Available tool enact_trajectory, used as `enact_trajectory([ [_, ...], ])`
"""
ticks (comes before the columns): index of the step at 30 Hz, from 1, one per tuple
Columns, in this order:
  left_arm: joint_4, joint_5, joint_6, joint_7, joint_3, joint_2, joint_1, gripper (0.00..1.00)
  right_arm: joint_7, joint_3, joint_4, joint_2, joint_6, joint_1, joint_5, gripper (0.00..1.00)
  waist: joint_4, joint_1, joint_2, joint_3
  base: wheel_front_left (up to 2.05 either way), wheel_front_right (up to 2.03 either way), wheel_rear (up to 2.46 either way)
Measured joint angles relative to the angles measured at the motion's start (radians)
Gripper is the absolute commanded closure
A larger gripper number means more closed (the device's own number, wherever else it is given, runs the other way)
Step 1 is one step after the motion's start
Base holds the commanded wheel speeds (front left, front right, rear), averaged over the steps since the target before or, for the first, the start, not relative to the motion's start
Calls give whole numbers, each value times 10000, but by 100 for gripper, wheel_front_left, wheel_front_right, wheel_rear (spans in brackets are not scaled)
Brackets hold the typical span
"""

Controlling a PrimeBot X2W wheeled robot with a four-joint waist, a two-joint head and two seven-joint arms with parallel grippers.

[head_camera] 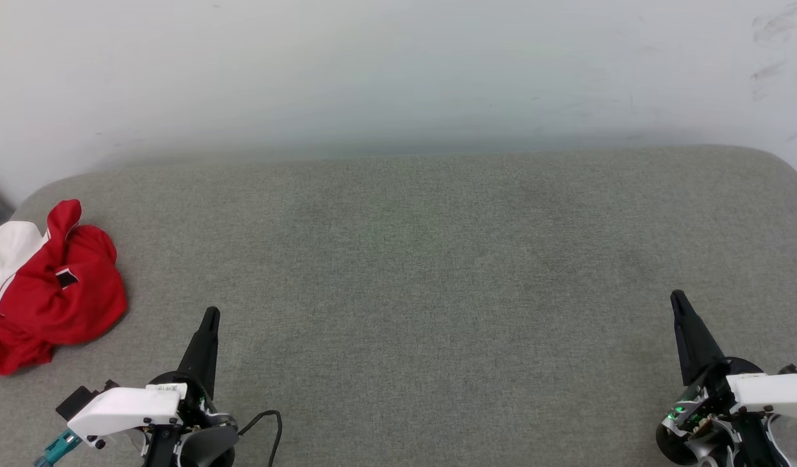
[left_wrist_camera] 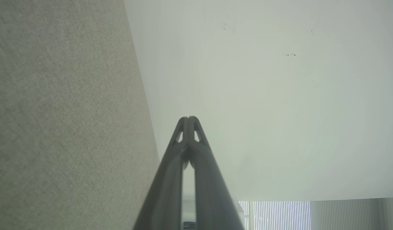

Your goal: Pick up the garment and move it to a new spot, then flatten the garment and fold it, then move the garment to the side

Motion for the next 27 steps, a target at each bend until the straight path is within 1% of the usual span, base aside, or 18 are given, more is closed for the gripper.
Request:
enact_trajectory([
  [25, 0, 0, 0, 0, 0, 0, 0, 100, 0, 0, 0, 0, 0, 0, 0, 100, 0, 0, 0, 0, 0, 0, 0],
  [26, 17, -2, 4, -2, -10, -4, 8, 0, -2, 0, 13, 2, 0, 9, 2, 0, 0, 0, 0, 0, 0, 0, 0],
  [27, 92, -2, 4, -4, -17, -6, 40, 0, 0, 6, 82, 4, -2, 53, 2, 0, 0, 0, 0, -1, 0, 0, 0],
])
